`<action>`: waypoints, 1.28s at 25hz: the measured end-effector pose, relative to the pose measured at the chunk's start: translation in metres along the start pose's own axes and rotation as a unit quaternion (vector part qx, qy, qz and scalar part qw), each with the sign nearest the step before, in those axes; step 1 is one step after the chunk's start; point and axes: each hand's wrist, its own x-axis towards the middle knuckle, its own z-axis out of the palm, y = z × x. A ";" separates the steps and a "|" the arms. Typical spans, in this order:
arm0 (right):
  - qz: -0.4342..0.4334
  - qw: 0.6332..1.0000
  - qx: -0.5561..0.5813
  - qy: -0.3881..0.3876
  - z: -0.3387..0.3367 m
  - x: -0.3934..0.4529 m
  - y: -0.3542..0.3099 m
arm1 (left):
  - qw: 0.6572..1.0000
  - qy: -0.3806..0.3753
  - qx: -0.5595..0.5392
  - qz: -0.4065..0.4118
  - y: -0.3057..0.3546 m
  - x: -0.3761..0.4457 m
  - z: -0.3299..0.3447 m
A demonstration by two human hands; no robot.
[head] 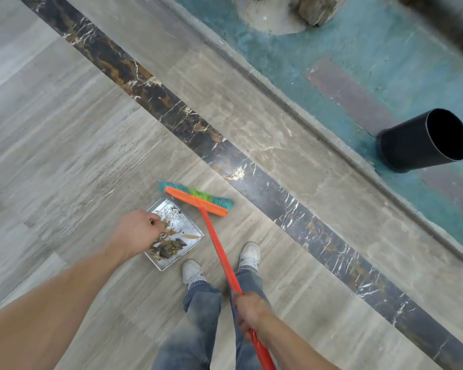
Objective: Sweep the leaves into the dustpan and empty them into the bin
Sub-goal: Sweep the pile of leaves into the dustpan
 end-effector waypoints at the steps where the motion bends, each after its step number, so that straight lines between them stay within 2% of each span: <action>1: -0.008 1.000 0.012 -0.019 -0.005 -0.013 0.006 | 1.000 0.000 0.002 0.007 0.003 0.000 0.000; 4: -0.048 0.998 0.028 -0.013 -0.039 -0.031 0.009 | 1.000 -0.009 -0.016 0.017 0.002 0.003 -0.009; 8: -0.086 0.989 0.052 0.105 -0.092 -0.011 -0.021 | 0.999 -0.013 -0.027 0.040 -0.015 -0.009 -0.030; 12: -0.081 0.977 0.045 0.194 -0.121 0.031 -0.054 | 0.999 -0.022 0.020 0.024 -0.050 -0.041 -0.025; 15: -0.067 0.975 0.049 0.207 -0.121 0.057 -0.076 | 0.999 -0.031 0.034 -0.002 -0.073 -0.048 -0.023; 18: -0.051 0.980 0.033 0.191 -0.103 0.074 -0.091 | 0.997 -0.057 0.042 -0.016 -0.089 -0.053 -0.012; 23: -0.051 0.982 -0.106 0.146 -0.021 0.077 -0.064 | 0.998 -0.056 0.014 -0.036 -0.103 -0.041 -0.014; 26: -0.066 0.989 -0.119 0.062 0.049 0.047 -0.036 | 0.999 -0.047 0.016 -0.023 -0.102 -0.037 -0.010; 28: -0.041 0.991 -0.125 0.006 0.083 0.023 -0.018 | 0.999 -0.037 0.034 -0.008 -0.095 -0.036 -0.004; 32: 0.012 0.991 -0.093 -0.098 0.098 -0.027 0.003 | 0.999 -0.035 0.002 0.000 -0.100 -0.034 -0.008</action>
